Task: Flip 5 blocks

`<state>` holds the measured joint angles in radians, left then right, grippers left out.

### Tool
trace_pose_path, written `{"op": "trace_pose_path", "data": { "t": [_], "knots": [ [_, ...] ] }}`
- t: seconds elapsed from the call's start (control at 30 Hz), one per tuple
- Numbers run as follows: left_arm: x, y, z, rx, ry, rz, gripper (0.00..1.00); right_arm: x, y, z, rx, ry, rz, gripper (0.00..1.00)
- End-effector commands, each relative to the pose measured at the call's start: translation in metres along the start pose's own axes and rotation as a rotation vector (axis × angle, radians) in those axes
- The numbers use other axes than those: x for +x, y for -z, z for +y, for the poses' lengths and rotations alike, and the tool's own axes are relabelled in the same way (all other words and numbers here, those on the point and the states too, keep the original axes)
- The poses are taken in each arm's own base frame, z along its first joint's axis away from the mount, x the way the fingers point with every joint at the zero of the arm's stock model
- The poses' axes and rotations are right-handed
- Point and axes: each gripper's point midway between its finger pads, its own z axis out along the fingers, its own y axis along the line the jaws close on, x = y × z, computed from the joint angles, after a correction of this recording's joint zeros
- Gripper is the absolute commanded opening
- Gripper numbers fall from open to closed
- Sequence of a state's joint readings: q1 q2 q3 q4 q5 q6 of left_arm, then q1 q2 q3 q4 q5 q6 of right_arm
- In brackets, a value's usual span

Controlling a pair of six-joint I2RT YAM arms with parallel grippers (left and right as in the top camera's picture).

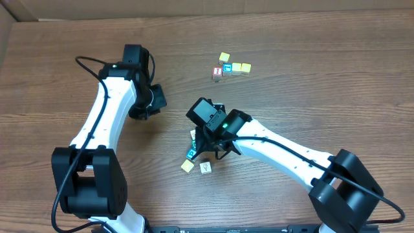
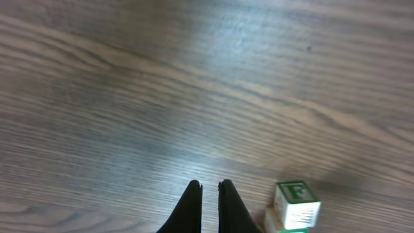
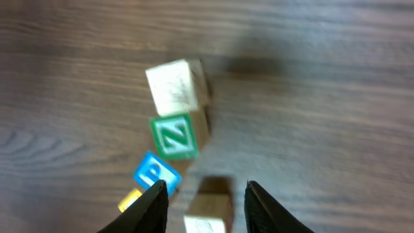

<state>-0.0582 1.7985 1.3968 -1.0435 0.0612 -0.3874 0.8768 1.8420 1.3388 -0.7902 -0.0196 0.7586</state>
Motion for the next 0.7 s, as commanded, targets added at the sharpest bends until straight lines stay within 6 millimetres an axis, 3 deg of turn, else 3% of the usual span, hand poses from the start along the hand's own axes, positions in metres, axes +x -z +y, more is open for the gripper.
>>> {"op": "trace_pose_path", "data": {
  "t": [0.0, 0.27, 0.43, 0.67],
  "knots": [
    [0.009, -0.015, 0.007, -0.028, -0.019, 0.025, 0.04, -0.004, -0.001, 0.013, -0.036, 0.022, -0.026, 0.40],
    [0.009, -0.026, 0.011, -0.039, -0.019, 0.010, 0.04, 0.007, 0.001, 0.051, -0.140, 0.165, -0.051, 0.40],
    [0.006, -0.026, 0.011, -0.042, -0.019, -0.005, 0.04, 0.020, -0.005, 0.060, -0.126, 0.211, -0.050, 0.40],
    [0.018, -0.029, 0.009, -0.041, -0.031, 0.034, 0.04, 0.040, -0.024, 0.078, -0.144, 0.245, -0.032, 0.40]
  ]
}}
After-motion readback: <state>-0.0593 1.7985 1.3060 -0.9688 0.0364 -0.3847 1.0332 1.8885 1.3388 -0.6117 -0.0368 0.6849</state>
